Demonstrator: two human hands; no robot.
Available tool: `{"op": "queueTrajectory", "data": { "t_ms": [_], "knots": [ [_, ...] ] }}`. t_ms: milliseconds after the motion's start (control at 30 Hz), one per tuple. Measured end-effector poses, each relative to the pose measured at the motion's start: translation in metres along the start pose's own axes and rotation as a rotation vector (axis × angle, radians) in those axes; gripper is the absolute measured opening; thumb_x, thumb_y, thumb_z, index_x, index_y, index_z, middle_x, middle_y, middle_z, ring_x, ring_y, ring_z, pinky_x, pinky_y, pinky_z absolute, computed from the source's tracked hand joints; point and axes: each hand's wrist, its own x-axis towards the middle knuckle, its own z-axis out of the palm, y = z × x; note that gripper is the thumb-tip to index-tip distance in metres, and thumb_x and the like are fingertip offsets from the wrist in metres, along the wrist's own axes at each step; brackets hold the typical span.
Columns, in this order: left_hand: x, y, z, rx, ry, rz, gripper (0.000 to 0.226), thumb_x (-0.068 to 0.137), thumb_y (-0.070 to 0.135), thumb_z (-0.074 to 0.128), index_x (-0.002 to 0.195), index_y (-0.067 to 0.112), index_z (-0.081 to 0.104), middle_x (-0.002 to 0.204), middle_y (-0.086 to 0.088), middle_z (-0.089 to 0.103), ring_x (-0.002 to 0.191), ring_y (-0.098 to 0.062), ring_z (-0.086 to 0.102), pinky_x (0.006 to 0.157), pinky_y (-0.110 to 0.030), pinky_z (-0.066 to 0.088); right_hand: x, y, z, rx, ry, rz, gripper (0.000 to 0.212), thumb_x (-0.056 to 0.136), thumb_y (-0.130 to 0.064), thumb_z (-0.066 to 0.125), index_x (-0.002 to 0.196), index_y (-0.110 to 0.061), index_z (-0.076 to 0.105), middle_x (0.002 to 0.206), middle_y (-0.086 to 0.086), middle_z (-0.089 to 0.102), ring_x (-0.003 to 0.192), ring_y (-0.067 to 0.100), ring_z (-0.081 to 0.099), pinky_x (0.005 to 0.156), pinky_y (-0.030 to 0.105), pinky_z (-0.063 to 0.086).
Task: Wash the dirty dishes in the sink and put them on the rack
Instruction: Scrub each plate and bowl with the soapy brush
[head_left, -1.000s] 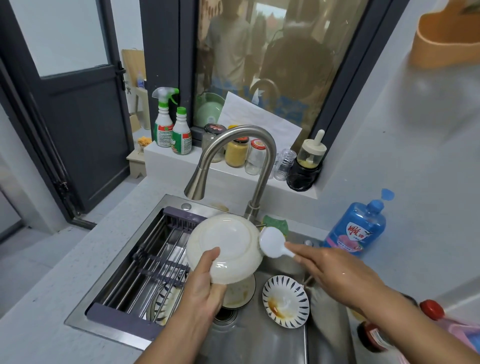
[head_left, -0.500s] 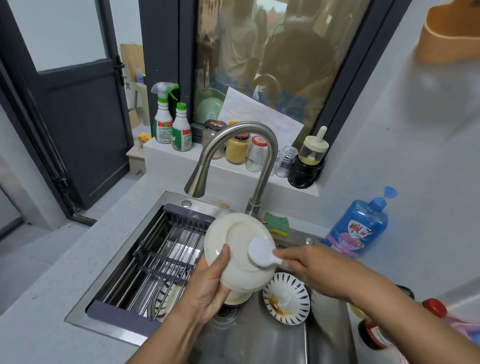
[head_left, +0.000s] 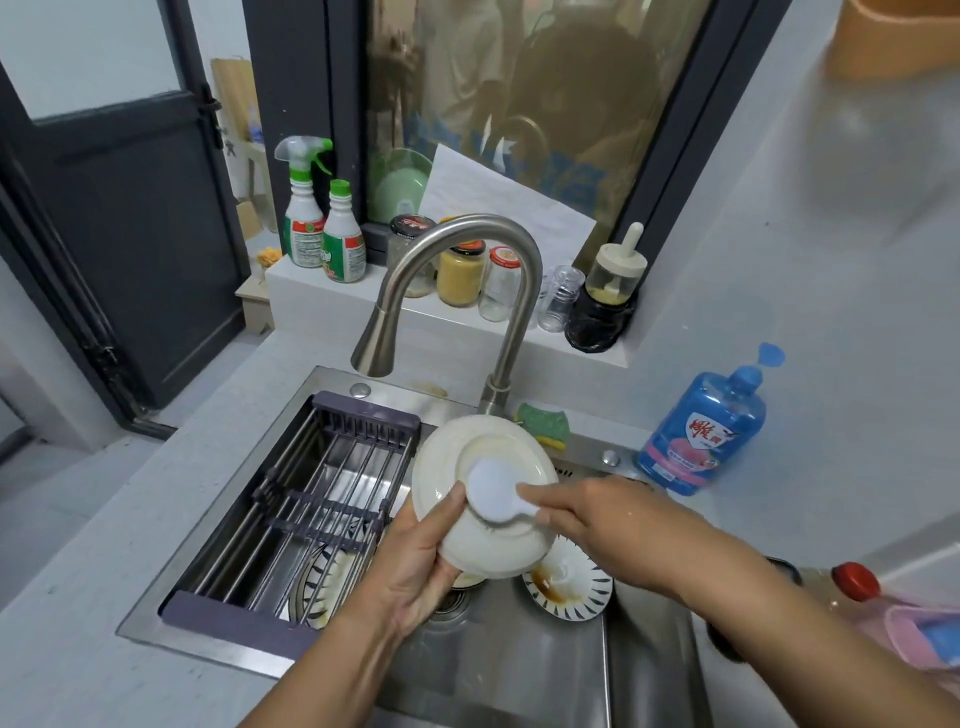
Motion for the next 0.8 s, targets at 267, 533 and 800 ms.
{"op": "queueTrajectory", "data": {
  "t_ms": [267, 533, 800],
  "knots": [
    [0.017, -0.008, -0.007, 0.070, -0.030, -0.031, 0.058, 0.088, 0.008, 0.069, 0.143, 0.008, 0.051, 0.137, -0.024, 0.061, 0.128, -0.039, 0.059, 0.099, -0.052, 0.054, 0.024, 0.025, 0.009, 0.432, 0.234, 0.076, 0.037, 0.105, -0.049, 0.044, 0.140, -0.050, 0.054, 0.122, -0.023, 0.066, 0.114, 0.006, 0.061, 0.096, 0.027, 0.049],
    [0.043, -0.039, -0.019, 1.096, 0.009, 0.068, 0.016, 0.084, 0.030, 0.073, 0.099, 0.033, 0.071, 0.084, 0.010, 0.070, 0.076, -0.010, 0.061, 0.072, -0.037, 0.051, 0.044, 0.020, 0.025, 0.689, 0.237, 0.081, 0.020, 0.104, -0.035, 0.053, 0.112, -0.037, 0.072, 0.049, -0.022, 0.054, 0.044, -0.004, 0.046, 0.050, 0.014, 0.034],
    [0.060, -0.084, -0.056, 1.765, -0.109, 0.100, 0.054, 0.090, 0.026, 0.045, 0.141, 0.045, 0.052, 0.132, 0.012, 0.067, 0.120, -0.013, 0.062, 0.100, -0.030, 0.048, 0.062, 0.047, 0.088, 0.521, 0.112, 0.157, 0.023, 0.101, -0.037, 0.055, 0.117, -0.045, 0.069, 0.071, -0.022, 0.068, 0.068, -0.003, 0.061, 0.070, 0.022, 0.049]
  ]
}}
